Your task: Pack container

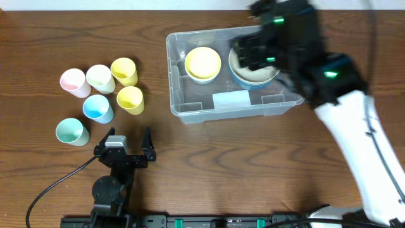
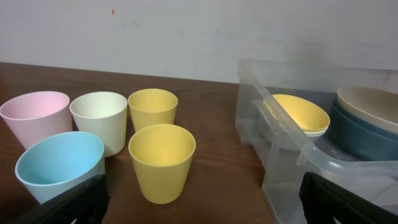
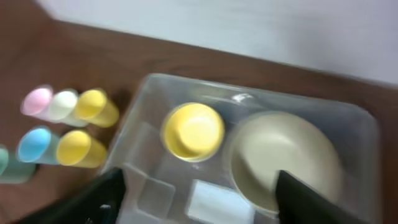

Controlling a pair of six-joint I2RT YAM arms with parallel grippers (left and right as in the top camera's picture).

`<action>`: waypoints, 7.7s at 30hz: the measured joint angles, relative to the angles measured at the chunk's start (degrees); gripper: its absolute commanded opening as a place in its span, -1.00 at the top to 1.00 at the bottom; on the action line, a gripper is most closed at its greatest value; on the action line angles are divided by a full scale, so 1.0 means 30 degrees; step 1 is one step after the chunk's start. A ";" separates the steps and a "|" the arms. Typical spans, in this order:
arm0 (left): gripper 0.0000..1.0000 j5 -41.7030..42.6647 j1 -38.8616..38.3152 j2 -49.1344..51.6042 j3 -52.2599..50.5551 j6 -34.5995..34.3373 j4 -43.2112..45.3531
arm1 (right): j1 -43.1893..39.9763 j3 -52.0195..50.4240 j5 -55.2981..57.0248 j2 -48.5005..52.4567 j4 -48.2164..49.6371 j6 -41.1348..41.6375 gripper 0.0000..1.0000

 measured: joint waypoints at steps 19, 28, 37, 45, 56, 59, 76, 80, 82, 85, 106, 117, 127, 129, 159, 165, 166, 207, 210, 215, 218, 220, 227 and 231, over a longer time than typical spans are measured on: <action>-0.96 0.0000 0.0000 0.0000 0.0000 0.0007 0.0051 | -1.4280 -0.0364 0.1938 0.0291 -0.6324 0.3657 -0.99; -0.96 0.0408 0.0000 0.0000 0.0452 -0.0255 -0.1013 | -1.6553 -0.0364 0.2018 0.0291 -0.6324 0.4182 -0.98; -0.96 0.0918 0.0000 0.2025 0.6397 -0.1304 -0.8429 | -1.6546 -0.0364 0.1945 0.0299 -0.6324 0.4393 -0.99; -0.96 0.0947 0.0000 0.8633 1.4972 -0.1435 -1.3508 | -1.6546 -0.0393 0.1953 0.0299 -0.6339 0.4408 -0.99; -0.96 0.1749 0.0000 2.0779 2.1850 -0.1348 -1.9161 | -1.6546 -0.0401 0.1953 0.0299 -0.6339 0.4444 -0.98; -0.97 0.2084 0.0000 2.2797 2.1915 -0.1209 -1.8899 | -1.6546 -0.0401 0.1953 0.0299 -0.6346 0.4444 -0.99; -0.94 0.2492 0.0000 2.9653 2.1915 0.1005 -1.4243 | -1.6546 -0.0401 0.1953 0.0299 -0.6346 0.4444 -0.99; -0.94 0.2127 0.0000 3.0228 2.1915 0.1027 -1.3209 | -1.6546 -0.0401 0.1953 0.0299 -0.6346 0.4444 -0.98; -0.94 0.1719 0.0000 3.0447 2.1915 0.1056 -1.2692 | -1.6546 -0.0401 0.1953 0.0299 -0.6346 0.4444 -0.98; -0.94 0.1129 0.0000 3.0745 2.1915 0.1064 -1.1999 | -1.6546 -0.0401 0.1953 0.0299 -0.6346 0.4444 -0.98; 0.52 0.0335 0.0000 3.3135 2.1915 0.1370 -1.1533 | -1.6546 -0.0401 0.1953 0.0299 -0.6346 0.4452 -0.99; 0.88 -0.0255 0.0000 3.2742 2.1915 0.0022 -1.2437 | -1.6546 -0.0401 0.1953 0.0299 -0.6346 0.4452 -0.98; 0.88 -0.1086 0.0000 2.8582 2.1923 -0.0634 -1.4608 | -1.6546 -0.0401 0.1953 0.0299 -0.6353 0.4452 -0.98; 0.88 -0.0925 0.0000 2.6986 2.1923 -0.0758 -1.4906 | -1.6546 -0.0401 0.1953 0.0299 -0.6353 0.4444 -0.99; 0.88 0.5646 -0.5209 2.6797 2.9252 -0.0991 -1.5628 | -1.6546 -0.0401 0.1953 0.0299 -0.6353 0.4452 -0.98; 0.89 0.5166 -0.6003 2.9871 3.2494 -0.0634 -1.6320 | -1.6546 -0.0401 0.1953 0.0299 -0.6353 0.4444 -0.99; 0.88 0.4911 -0.6193 3.0345 3.2851 -0.0510 -1.6349 | -1.6546 -0.0401 0.1945 0.0299 -0.6353 0.4444 -0.99; 0.88 0.2331 -1.1162 4.0005 3.3769 0.2565 -1.5373 | -1.6546 -0.0401 0.1953 0.0299 -0.6353 0.4444 -0.98; 0.88 0.2331 -1.1162 4.0005 3.3769 0.2572 -1.5336 | -1.6546 -0.0401 0.1953 0.0299 -0.6353 0.4452 -0.98; 0.08 0.2193 -1.1162 4.0020 3.3776 0.2725 -1.5307 | -1.6546 -0.0401 0.1953 0.0299 -0.6353 0.4452 -0.99; 0.01 0.2120 -1.1132 4.0027 3.3805 0.2696 -1.5344 | -1.6546 -0.0401 0.1953 0.0299 -0.6353 0.4452 -0.98; 0.02 0.2120 -1.1147 4.0027 3.3805 0.2703 -1.5358 | -1.6546 -0.0401 0.1953 0.0299 -0.6353 0.4452 -0.98; 0.00 0.1887 -1.1132 4.0020 3.3915 0.2703 -1.5788 | -1.6546 -0.0401 0.1953 0.0299 -0.6353 0.4452 -0.98; -0.01 0.1836 -1.0972 3.9568 3.4213 0.2710 -1.6648 | -1.6546 -0.0401 0.1953 0.0299 -0.6346 0.4452 -0.98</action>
